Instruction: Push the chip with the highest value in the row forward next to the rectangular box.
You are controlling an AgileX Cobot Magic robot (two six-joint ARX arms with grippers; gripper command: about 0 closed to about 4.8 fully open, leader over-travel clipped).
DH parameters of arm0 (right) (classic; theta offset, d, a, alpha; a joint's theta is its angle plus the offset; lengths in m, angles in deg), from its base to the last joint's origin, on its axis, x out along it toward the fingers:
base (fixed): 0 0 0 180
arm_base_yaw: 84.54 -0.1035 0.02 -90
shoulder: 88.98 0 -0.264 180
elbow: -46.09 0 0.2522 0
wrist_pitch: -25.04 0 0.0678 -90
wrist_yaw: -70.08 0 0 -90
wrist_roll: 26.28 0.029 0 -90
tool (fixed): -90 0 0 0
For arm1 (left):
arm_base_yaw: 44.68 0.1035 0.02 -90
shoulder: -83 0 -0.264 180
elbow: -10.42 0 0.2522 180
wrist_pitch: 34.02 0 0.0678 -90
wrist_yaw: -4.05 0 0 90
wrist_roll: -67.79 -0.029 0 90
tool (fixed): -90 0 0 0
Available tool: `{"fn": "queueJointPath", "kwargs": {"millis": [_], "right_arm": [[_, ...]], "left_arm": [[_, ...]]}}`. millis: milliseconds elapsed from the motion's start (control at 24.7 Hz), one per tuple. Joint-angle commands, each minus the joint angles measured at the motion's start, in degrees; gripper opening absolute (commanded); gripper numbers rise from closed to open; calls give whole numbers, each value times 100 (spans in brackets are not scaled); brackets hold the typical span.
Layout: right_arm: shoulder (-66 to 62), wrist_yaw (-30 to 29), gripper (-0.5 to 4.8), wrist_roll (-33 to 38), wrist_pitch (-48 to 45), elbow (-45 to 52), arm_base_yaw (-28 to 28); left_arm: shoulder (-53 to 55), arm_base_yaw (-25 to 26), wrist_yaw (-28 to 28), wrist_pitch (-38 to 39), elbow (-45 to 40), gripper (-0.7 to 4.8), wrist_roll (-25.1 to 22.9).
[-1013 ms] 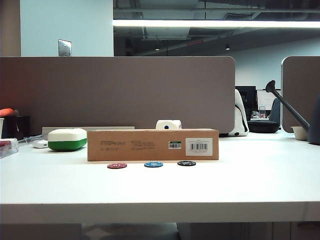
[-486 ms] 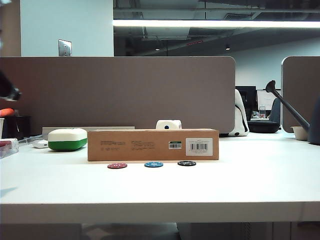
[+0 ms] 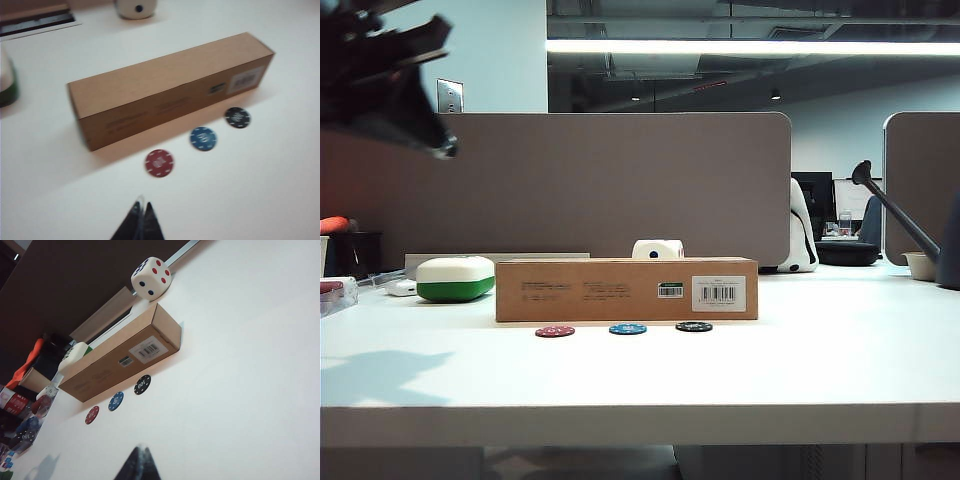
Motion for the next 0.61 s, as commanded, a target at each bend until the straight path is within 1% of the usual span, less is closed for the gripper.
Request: {"fn": "queueJointPath", "kwargs": {"millis": [41,203,243,324,365,405,446,486,608], "right_arm": [[-7,-168,-9,17,-72,28,-2],[-7,-168,-9,20,-72,28,-2],[-7,-166,-9,20,-72,28,-2],[-7,-166,-9,24,-72,28,-2],[-7,-166,-9,116,-72,26,0],[-7,-181,-9,317,-76,24,-2],[-7,-273,-9,769,-157,7,0],[-7,-319,-9,966,-275,-15,2],[-7,-251,-10,1108,-404,-275,4]], "left_arm": [[188,-278,20,-232,79,-5,17],[387,-726,20,-323,81,-5,17],[450,-951,20,-319,79,-5,17],[492,-1126,31,-313,79,-5,17],[514,-1266,42,-299,79,-5,17],[514,-1279,66,-295,79,-5,17],[511,-1279,146,-299,79,-5,17],[511,-1279,149,-304,79,-5,17],[511,-1274,133,-295,79,-5,17]]}}
